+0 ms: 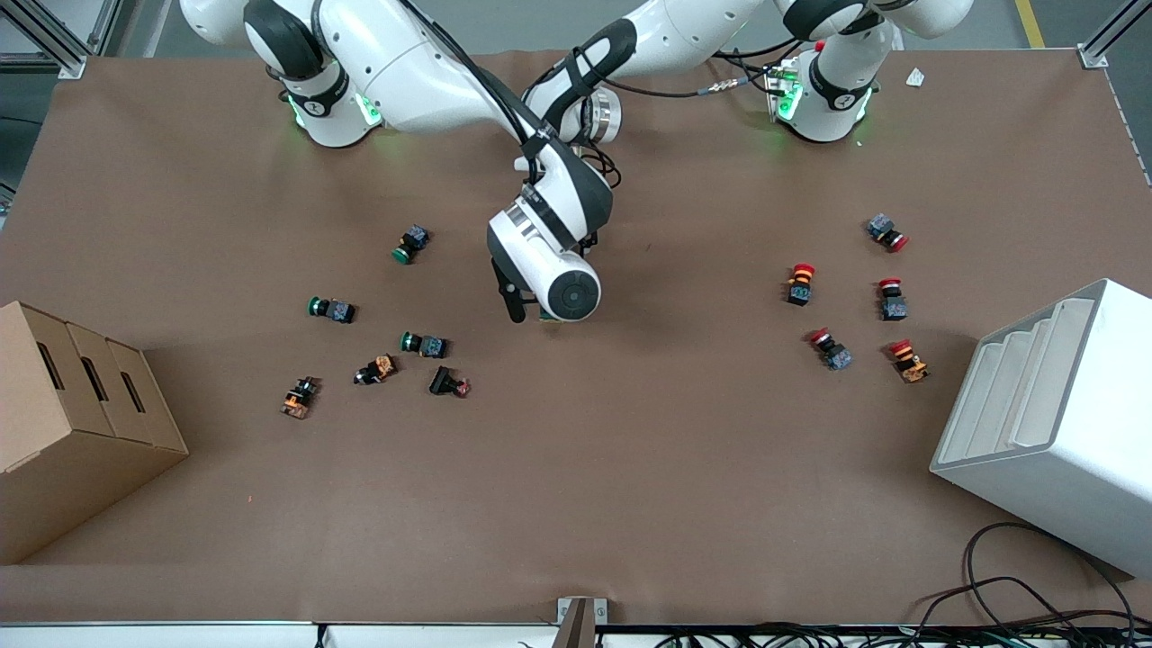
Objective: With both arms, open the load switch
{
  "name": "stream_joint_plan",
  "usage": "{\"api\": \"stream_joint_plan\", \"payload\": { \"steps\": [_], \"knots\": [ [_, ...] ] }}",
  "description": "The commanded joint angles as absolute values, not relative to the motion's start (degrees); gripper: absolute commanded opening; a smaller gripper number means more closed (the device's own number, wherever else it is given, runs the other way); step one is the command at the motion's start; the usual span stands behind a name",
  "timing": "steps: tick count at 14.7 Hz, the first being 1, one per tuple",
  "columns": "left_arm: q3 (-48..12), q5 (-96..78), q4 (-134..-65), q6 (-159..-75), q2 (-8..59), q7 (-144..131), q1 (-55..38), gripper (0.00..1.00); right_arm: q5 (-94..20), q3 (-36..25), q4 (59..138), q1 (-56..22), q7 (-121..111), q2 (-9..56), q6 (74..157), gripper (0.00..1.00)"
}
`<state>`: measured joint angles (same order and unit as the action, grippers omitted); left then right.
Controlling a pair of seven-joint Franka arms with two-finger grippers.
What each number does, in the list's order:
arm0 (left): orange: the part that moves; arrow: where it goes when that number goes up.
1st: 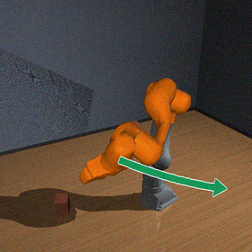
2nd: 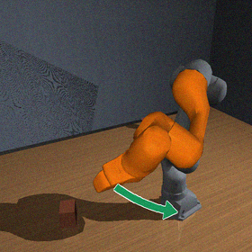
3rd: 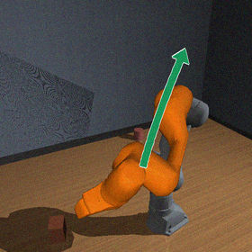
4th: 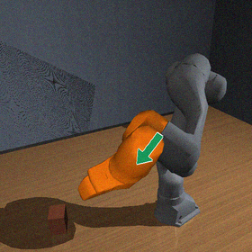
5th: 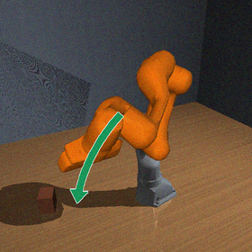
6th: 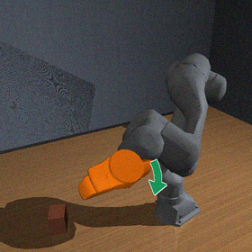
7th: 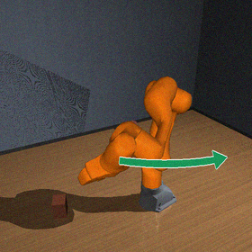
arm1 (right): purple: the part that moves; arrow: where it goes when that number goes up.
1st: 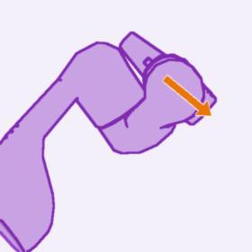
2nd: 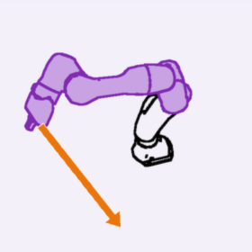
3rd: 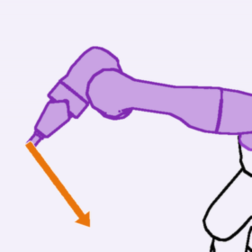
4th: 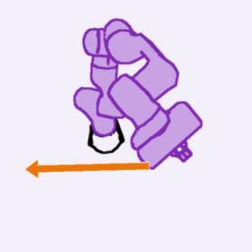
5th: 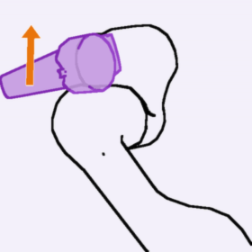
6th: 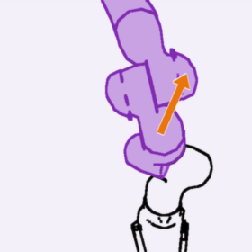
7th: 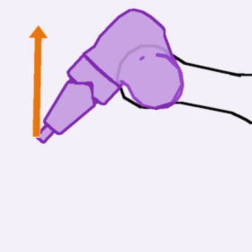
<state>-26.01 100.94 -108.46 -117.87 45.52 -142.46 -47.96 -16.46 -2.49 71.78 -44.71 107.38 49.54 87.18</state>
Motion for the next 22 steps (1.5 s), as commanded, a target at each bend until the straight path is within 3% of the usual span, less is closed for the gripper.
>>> {"api": "stream_joint_plan", "payload": {
  "steps": [1, 10, 14, 19, 22],
  "knots": [
    [-25.84, 102.22, -108.37, -117.16, 45.79, -141.6, -48.08, 1.0, -11.54, -2.72, 71.47, -42.11, 102.67, 45.8, 82.19, 1.0],
    [-26.19, 99.86, -106.71, -117.25, 43.25, -138.7, -47.02, 1.0, -1.42, -2.64, 70.66, -27.26, 62.11, 36.31, 82.35, 1.0],
    [-26.37, 85.83, -102.23, -117.68, 39.21, -127.04, -46.41, 1.0, -1.05, -2.64, 70.75, -20.67, 41.62, 32.97, 84.81, 1.0],
    [-26.54, 69.38, -100.64, -122.25, 29.55, -110.6, -39.48, 1.0, -1.41, -2.64, 71.1, -10.66, 18.15, 28.75, 84.73, 1.0],
    [-26.19, 52.8, -95.55, -121.73, 25.42, -91.74, -35.17, 1.0, -0.8, -2.64, 71.02, -4.15, 7.93, 26.46, 84.9, 1.0]
  ]
}}
